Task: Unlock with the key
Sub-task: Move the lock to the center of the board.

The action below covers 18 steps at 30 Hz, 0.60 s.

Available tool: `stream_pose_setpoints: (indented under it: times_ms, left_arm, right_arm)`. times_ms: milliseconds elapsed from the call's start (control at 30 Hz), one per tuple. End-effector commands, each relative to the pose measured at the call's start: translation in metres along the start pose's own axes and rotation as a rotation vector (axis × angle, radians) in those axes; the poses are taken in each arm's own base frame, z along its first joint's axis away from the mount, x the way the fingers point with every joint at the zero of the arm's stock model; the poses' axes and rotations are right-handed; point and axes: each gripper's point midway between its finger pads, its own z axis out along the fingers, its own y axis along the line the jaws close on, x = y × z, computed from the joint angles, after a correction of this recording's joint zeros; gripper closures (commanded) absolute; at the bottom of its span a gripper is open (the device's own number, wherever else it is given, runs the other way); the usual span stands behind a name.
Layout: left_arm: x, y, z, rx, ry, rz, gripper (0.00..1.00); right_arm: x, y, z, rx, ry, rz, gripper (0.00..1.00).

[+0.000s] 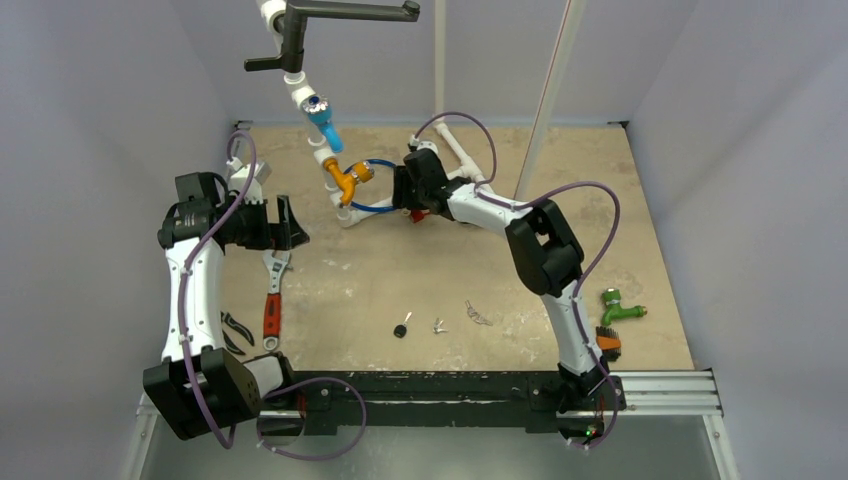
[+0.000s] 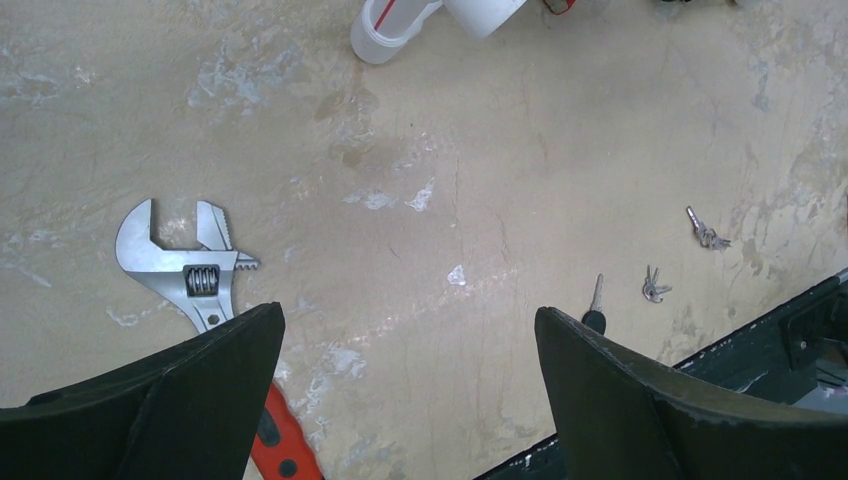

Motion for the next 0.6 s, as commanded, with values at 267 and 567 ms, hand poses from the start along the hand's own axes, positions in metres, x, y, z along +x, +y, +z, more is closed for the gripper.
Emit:
stream_pose_setpoints:
  times_ms: [267, 567]
  left_arm:
    - [0.001, 0.003, -0.003, -0.019, -0.023, 0.040, 0.03]
    - [0.003, 0.002, -0.005, -0.024, -0.028, 0.066, 0.03]
  right_arm:
    - [-0.016, 0.030, -0.008, -0.133, 0.004, 0.165, 0.69]
    - [-0.035, 0.033, -0.052, -0.203, -0.079, 0.248, 1.00]
